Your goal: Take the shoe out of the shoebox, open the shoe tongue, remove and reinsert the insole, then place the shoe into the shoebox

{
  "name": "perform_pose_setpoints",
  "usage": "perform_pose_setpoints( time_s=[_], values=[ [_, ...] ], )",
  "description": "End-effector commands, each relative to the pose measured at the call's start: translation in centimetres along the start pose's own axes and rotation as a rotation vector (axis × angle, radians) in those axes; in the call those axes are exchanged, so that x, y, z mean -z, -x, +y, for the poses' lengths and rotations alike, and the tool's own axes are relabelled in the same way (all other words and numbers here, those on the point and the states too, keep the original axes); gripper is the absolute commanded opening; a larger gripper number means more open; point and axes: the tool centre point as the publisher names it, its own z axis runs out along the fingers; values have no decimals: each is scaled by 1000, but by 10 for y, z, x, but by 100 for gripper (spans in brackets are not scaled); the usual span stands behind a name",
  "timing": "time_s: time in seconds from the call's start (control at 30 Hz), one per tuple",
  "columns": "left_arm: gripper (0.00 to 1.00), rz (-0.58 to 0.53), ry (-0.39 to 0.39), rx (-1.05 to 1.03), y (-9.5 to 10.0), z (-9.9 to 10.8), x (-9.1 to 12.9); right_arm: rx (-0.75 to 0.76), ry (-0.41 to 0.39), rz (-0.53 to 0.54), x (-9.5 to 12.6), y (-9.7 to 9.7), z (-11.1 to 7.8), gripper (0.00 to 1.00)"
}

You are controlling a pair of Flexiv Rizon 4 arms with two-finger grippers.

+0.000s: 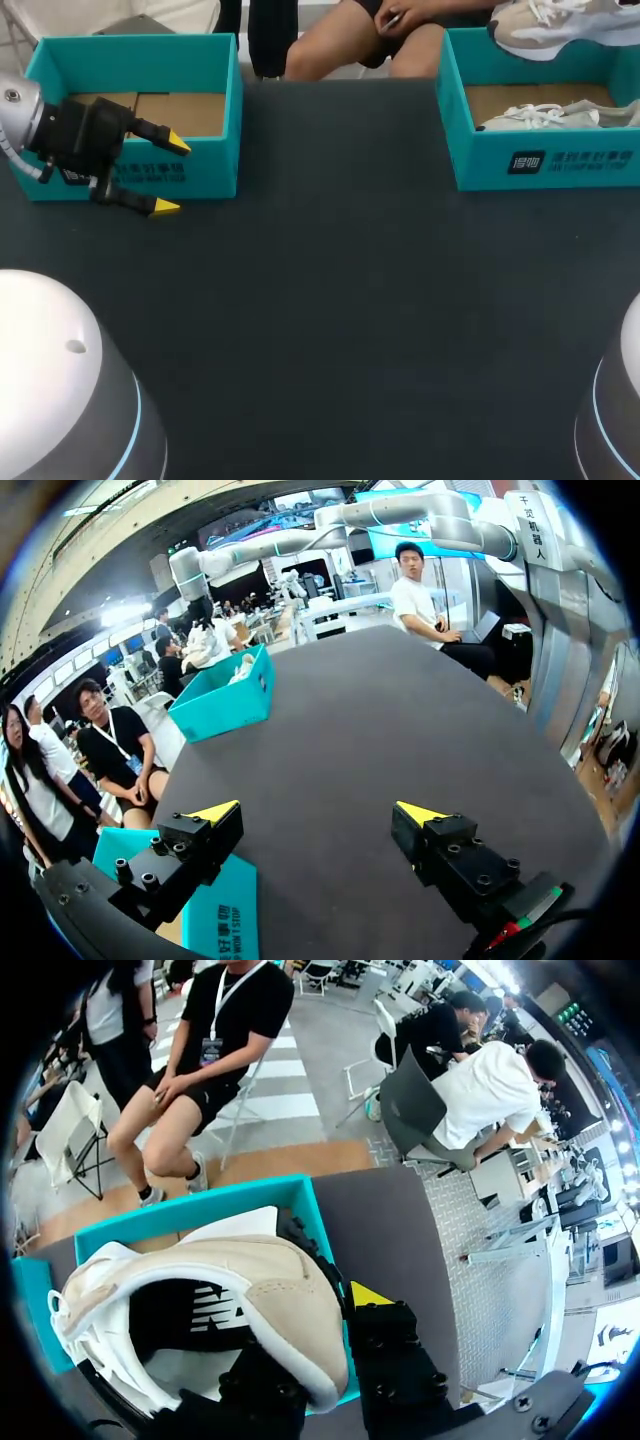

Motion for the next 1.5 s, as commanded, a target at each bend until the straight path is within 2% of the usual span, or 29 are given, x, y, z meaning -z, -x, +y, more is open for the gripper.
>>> perform_pose_setpoints(
  time_s=[0.03, 0.1, 0.23, 0.43, 0.93, 1.5],
  values=[
    [100, 1, 4, 0, 0, -1, 0, -1, 3, 2, 2, 1, -1, 0],
    [100, 1, 4, 0, 0, -1, 0, -50, 1, 37, 0, -2, -1, 0],
    [100, 1, 4, 0, 0, -1, 0, -74, 39, 6, -5, -8, -2, 0],
    [100, 1, 4, 0, 0, -1, 0, -114, 31, 27, -21, -17, -7, 0],
    [100, 1, 4, 0, 0, -1, 0, -123, -32, 5, -77, -35, -21, 0],
    [100, 1, 4, 0, 0, -1, 0, -114, -83, -6, -119, -64, -21, 0]
  ],
)
